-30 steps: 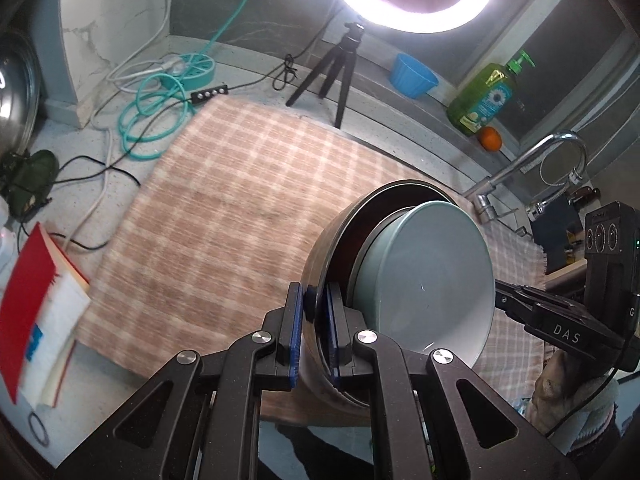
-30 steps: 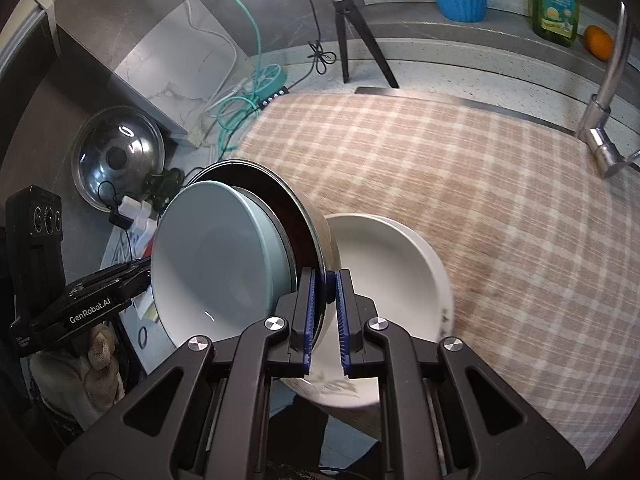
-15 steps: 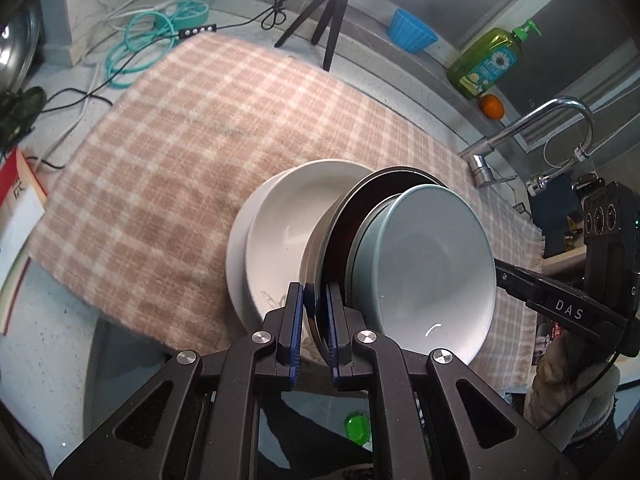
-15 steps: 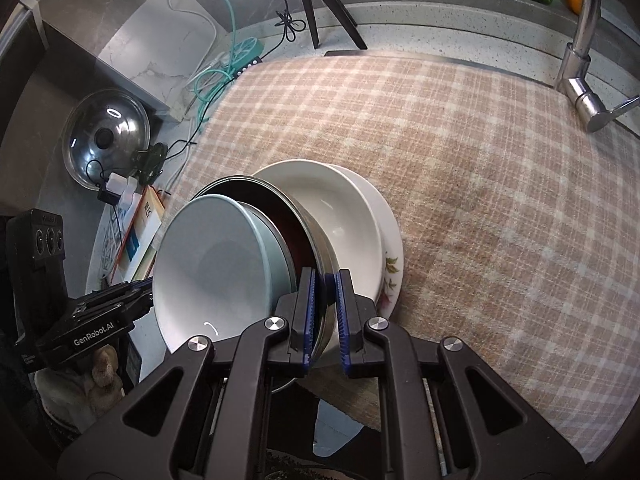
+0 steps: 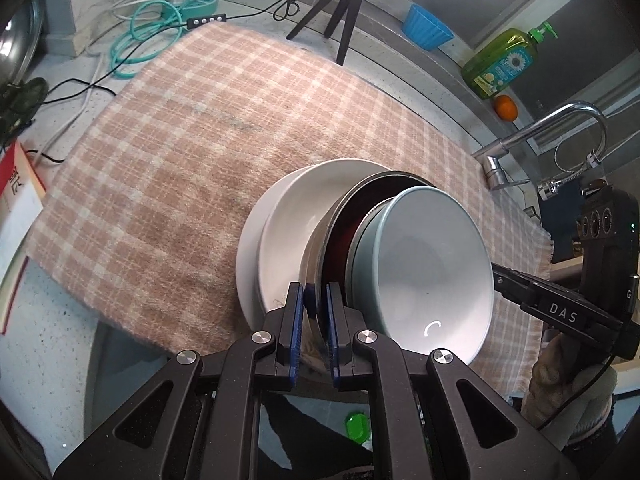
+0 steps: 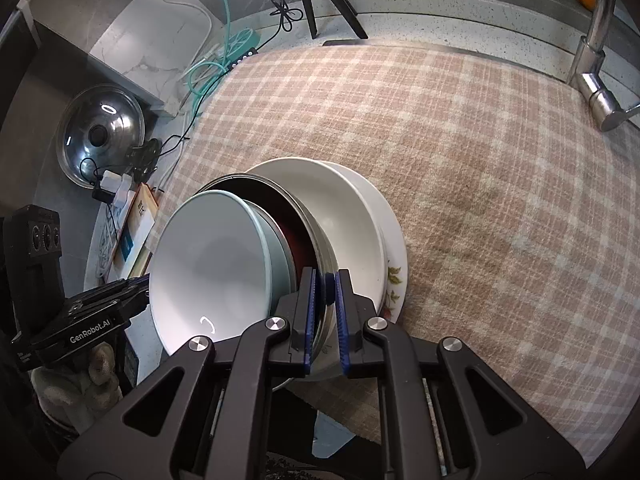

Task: Organize plates and bowls
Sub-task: 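Carry the nested bowls with both grippers onto the white bowl on the plate stack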

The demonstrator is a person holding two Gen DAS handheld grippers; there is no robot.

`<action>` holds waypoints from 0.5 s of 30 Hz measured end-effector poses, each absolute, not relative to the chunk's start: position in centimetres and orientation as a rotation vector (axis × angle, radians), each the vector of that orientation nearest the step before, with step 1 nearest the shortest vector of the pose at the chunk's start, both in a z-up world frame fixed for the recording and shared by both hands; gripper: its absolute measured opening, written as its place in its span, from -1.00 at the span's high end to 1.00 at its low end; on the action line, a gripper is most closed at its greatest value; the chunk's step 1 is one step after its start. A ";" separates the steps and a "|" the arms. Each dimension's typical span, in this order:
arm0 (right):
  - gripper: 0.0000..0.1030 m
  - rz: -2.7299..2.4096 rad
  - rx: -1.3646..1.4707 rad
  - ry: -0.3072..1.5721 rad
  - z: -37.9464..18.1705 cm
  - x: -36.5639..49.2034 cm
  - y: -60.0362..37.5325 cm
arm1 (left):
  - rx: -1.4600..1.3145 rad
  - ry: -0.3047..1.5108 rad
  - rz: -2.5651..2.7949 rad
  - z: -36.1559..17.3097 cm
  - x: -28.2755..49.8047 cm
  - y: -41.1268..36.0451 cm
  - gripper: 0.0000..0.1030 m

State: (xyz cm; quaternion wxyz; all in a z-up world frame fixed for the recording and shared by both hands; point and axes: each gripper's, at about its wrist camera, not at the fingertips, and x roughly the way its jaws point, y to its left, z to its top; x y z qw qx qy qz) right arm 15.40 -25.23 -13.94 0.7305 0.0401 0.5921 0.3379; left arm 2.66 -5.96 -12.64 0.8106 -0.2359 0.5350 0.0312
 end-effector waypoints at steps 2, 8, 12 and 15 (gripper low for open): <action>0.81 0.741 0.086 1.299 -13.8 15.6 -25.2 | -0.504 1.147 0.066 -12.9 2.9 -5.9 0.83; 0.81 0.739 0.088 1.299 -13.9 16.1 -25.1 | -0.498 1.144 0.061 -12.8 3.5 -5.8 0.84; 0.81 0.741 0.094 1.303 -13.9 16.3 -25.2 | -0.493 1.145 0.058 -12.8 3.9 -5.7 0.84; 0.80 0.741 0.101 1.301 -14.0 16.3 -25.2 | -0.469 1.142 0.059 -12.7 4.1 -5.8 0.84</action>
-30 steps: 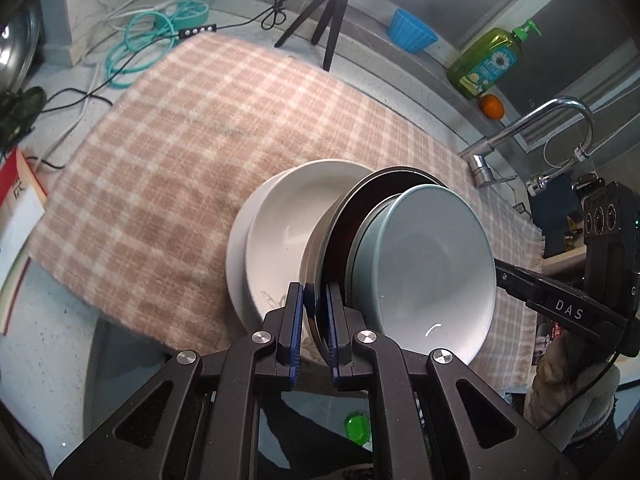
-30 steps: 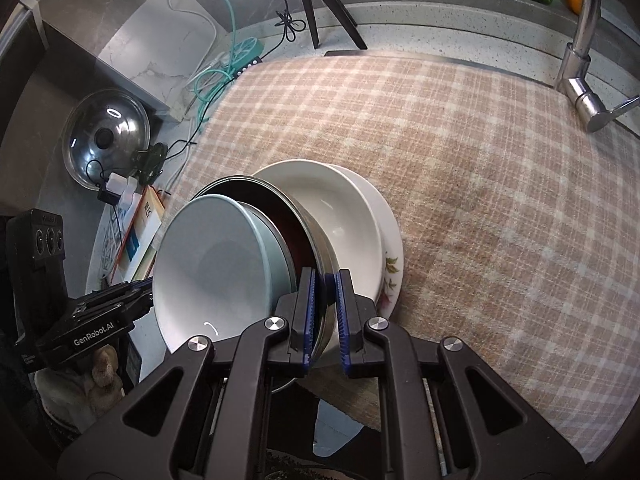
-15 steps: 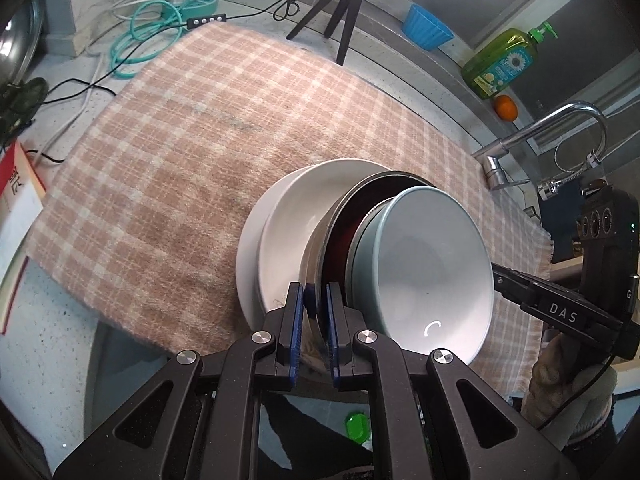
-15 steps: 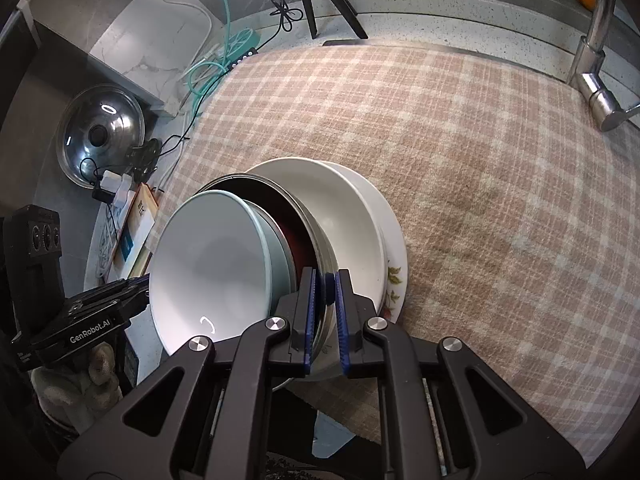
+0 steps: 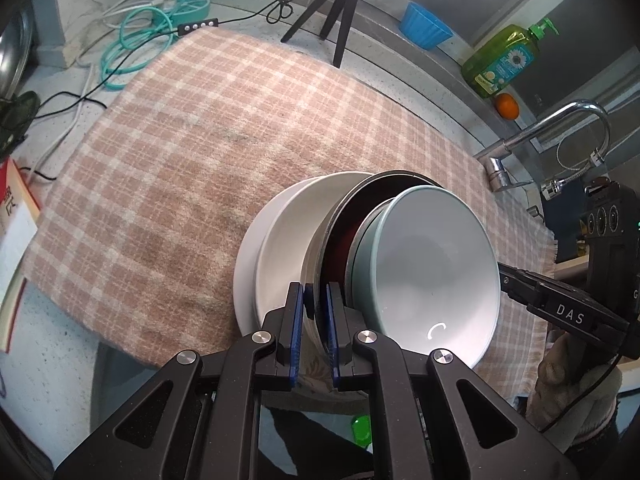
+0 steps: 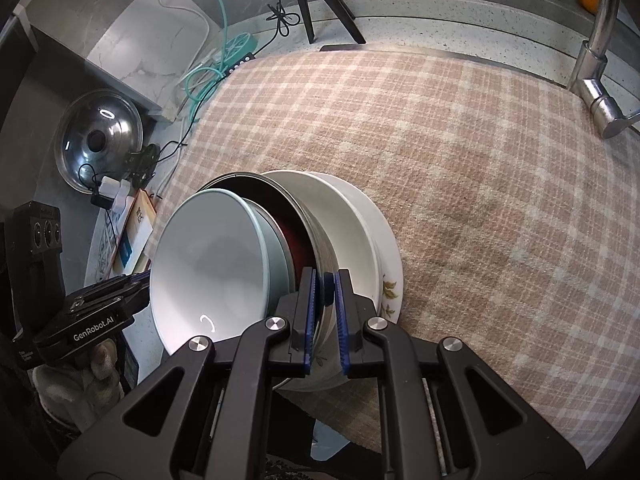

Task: Organize plates and bowls
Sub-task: 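Carry the nested bowls with both grippers onto the white bowl on the plate stack, then open both grippers and withdraw from the stacked dishes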

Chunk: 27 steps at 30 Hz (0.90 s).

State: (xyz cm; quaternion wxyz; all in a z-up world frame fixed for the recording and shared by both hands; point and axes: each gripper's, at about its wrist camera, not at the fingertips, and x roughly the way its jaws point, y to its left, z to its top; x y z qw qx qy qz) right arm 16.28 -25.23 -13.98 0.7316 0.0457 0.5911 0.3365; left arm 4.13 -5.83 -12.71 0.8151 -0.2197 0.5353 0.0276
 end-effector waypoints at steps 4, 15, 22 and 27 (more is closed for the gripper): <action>0.80 0.735 0.103 1.303 -14.1 16.2 -25.3 | -0.453 1.143 0.052 -12.7 4.2 -5.8 0.81; 0.60 0.725 0.124 1.279 -13.5 16.1 -26.0 | -0.428 1.132 0.049 -12.1 3.8 -5.2 0.61; 0.15 0.700 0.091 1.199 -11.6 15.3 -26.7 | -0.376 1.100 0.046 -10.8 3.6 -4.9 0.52; -0.01 0.660 0.081 1.154 -10.7 15.0 -27.5 | -0.337 1.076 0.036 -10.1 3.7 -4.7 0.37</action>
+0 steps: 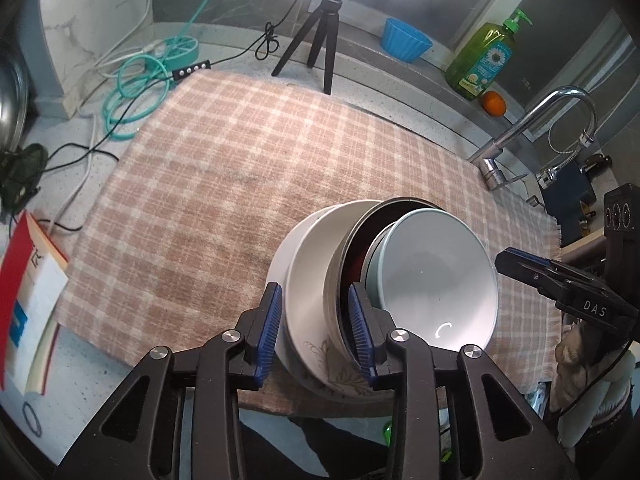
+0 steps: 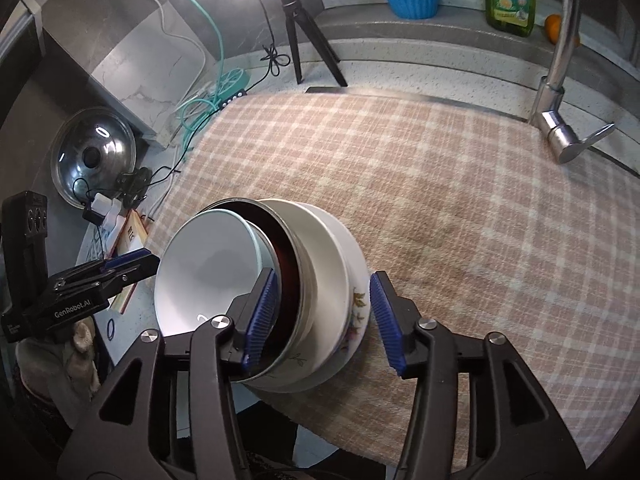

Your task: Organize plates and bowls

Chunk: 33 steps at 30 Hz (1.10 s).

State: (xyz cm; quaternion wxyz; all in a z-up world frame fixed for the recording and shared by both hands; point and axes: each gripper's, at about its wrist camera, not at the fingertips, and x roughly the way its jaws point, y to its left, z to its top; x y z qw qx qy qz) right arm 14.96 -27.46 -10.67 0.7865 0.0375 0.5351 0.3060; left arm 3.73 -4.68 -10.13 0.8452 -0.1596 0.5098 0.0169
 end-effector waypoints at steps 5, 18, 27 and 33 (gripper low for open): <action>-0.24 0.637 0.093 1.123 -10.4 14.3 -28.3 | -0.307 1.055 0.022 -9.7 3.8 -4.6 0.37; -0.84 0.552 0.176 0.990 -10.3 12.4 -30.6 | -0.224 0.996 -0.011 -8.3 2.7 -5.0 -0.01; -0.93 0.453 0.144 0.956 -8.9 10.9 -30.7 | -0.168 0.937 -0.028 -6.9 2.0 -4.9 -0.35; -0.93 0.385 0.231 0.938 -8.6 9.6 -31.6 | -0.139 0.884 -0.023 -5.6 1.5 -4.5 -0.40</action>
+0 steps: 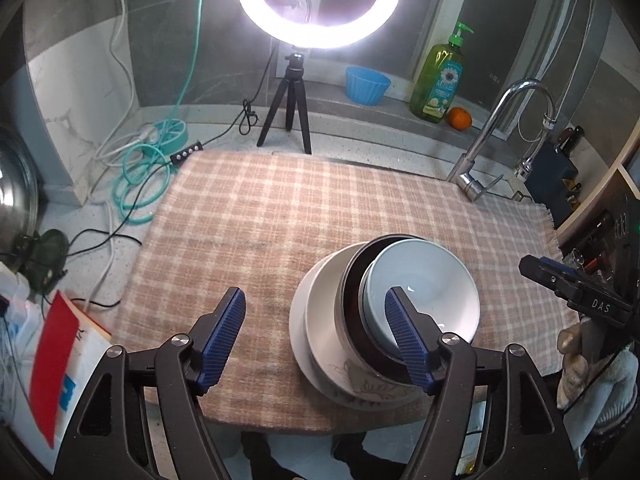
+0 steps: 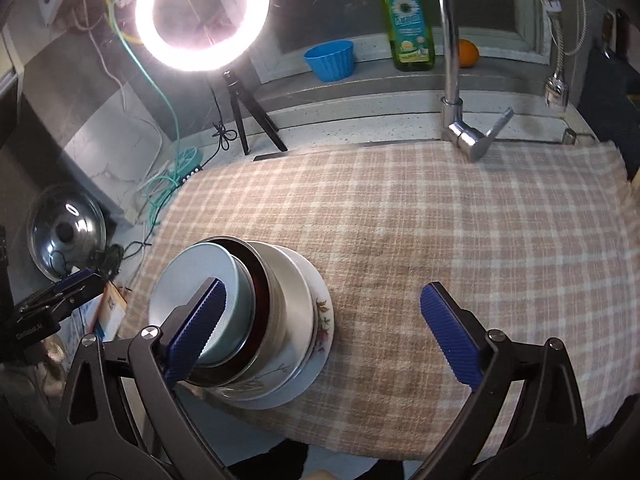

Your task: Organize plates and bowls

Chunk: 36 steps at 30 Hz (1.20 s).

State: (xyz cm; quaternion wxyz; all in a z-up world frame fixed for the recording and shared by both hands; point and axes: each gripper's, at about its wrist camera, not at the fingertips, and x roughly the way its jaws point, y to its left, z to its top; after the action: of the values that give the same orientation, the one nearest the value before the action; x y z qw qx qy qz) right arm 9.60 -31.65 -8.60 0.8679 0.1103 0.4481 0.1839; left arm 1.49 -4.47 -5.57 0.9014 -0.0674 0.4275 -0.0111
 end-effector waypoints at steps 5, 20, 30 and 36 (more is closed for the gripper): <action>-0.93 0.350 0.224 0.916 -8.1 8.7 -31.5 | -0.113 0.860 -0.029 -4.8 1.3 -4.0 -0.40; -0.93 0.362 0.169 0.866 -6.7 7.4 -30.1 | -0.071 0.835 0.002 -4.6 0.7 -4.3 -0.40; -0.93 0.355 0.192 0.851 -6.0 6.5 -30.3 | -0.055 0.845 -0.032 -4.3 0.2 -5.0 -0.41; -0.94 0.348 0.194 0.832 -5.1 6.0 -30.5 | -0.049 0.816 -0.034 -3.5 -0.2 -5.1 -0.41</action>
State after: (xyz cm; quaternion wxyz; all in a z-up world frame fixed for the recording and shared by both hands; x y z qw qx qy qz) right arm 6.05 -30.47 -5.13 0.8956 0.0935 0.4013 0.1677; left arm -0.23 -5.13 -3.48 0.9175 -0.0240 0.3966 -0.0165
